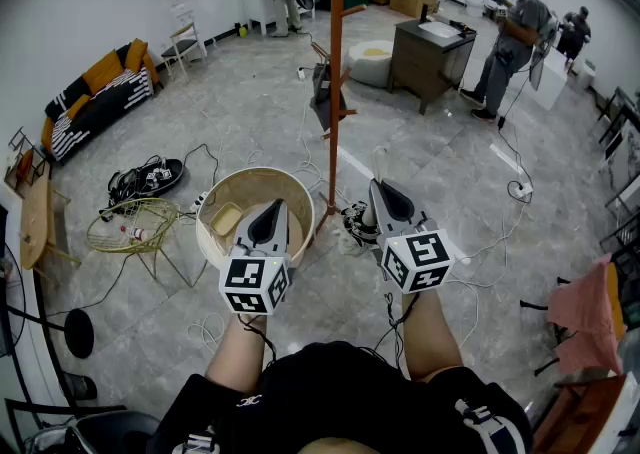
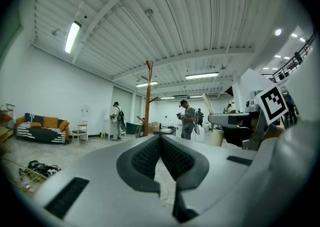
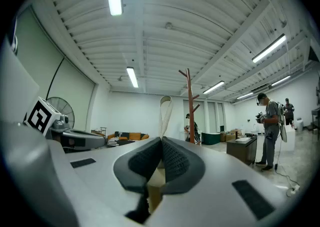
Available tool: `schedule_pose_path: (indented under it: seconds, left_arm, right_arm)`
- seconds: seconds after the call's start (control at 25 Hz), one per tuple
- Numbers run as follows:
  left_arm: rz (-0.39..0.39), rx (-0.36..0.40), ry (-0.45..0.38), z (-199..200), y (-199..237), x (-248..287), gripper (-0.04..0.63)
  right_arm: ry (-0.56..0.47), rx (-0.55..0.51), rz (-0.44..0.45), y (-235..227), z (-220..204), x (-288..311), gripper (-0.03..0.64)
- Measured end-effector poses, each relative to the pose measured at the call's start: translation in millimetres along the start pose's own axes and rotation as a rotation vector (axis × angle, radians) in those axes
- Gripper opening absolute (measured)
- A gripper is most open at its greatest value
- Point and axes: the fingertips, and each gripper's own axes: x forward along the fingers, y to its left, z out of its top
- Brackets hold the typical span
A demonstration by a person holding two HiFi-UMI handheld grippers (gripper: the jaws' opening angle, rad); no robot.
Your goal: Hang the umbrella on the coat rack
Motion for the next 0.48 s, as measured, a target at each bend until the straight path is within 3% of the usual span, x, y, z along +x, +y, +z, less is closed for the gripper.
schedule_pose_path:
  seconds: [0.48]
  left_arm:
    - [-0.043, -0.004, -0.003, -0.5, -3.8, -8.2, 0.017]
  right_arm:
    - [0.022, -0.023, -0.032, 18.9, -12.2, -9.7, 0.015]
